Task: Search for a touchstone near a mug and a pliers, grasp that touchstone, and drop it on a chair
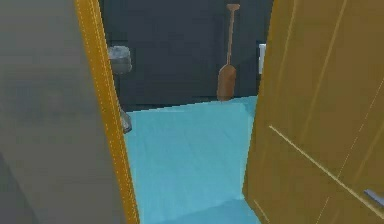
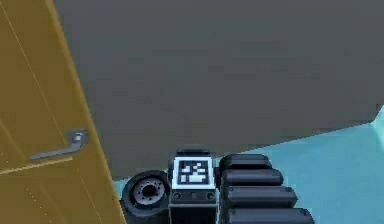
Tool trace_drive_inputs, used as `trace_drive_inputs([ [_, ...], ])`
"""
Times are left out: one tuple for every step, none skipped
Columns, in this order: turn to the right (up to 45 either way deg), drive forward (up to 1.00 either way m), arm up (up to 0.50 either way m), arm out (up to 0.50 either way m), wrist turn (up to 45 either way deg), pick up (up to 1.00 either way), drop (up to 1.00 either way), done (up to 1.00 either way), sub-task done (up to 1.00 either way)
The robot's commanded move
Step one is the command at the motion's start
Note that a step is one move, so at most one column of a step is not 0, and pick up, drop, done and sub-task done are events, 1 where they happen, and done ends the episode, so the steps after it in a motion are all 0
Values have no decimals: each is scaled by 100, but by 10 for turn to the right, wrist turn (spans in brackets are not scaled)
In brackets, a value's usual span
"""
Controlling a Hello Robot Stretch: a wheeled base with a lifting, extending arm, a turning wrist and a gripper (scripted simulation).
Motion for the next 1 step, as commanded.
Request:
trace_drive_inputs([
  [0, 90, 0, 0, 0, 0, 0, 0, 0],
])
